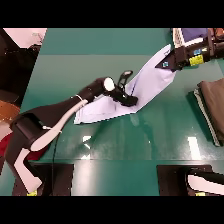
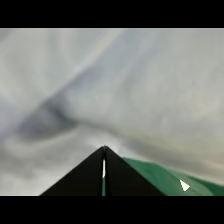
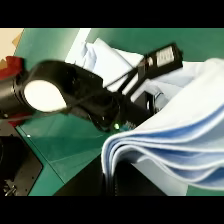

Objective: Fold the shirts.

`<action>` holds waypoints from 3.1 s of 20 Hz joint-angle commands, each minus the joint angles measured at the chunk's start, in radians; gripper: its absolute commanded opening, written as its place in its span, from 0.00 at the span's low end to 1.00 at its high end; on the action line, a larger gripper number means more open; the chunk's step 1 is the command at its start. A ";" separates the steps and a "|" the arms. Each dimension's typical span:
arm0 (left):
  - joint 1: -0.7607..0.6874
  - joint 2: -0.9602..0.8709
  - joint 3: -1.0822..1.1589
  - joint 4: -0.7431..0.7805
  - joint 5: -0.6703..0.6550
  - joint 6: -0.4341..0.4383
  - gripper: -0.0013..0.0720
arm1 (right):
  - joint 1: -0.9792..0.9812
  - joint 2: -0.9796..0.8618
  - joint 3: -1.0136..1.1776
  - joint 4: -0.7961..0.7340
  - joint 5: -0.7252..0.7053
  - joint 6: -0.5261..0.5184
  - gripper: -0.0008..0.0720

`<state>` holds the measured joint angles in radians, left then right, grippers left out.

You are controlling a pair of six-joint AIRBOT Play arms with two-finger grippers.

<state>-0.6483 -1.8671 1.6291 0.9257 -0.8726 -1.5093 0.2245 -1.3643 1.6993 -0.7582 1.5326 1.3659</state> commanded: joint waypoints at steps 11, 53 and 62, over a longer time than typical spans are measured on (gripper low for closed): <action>0.513 0.543 0.005 0.306 -0.190 0.055 0.06 | 0.509 -0.267 0.003 0.009 -0.387 -0.177 0.04; 0.613 0.610 -0.008 0.315 -0.347 0.070 0.06 | 0.215 -0.607 -0.134 0.214 -0.222 -0.231 0.04; 0.607 0.610 -0.008 0.212 -0.343 0.069 0.06 | -0.176 -0.214 -0.168 -0.063 -0.185 -0.100 0.04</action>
<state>-0.0368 -1.2568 1.6215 1.1854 -1.2194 -1.4395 0.1959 -1.7035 1.5444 -0.7086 1.3312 1.2140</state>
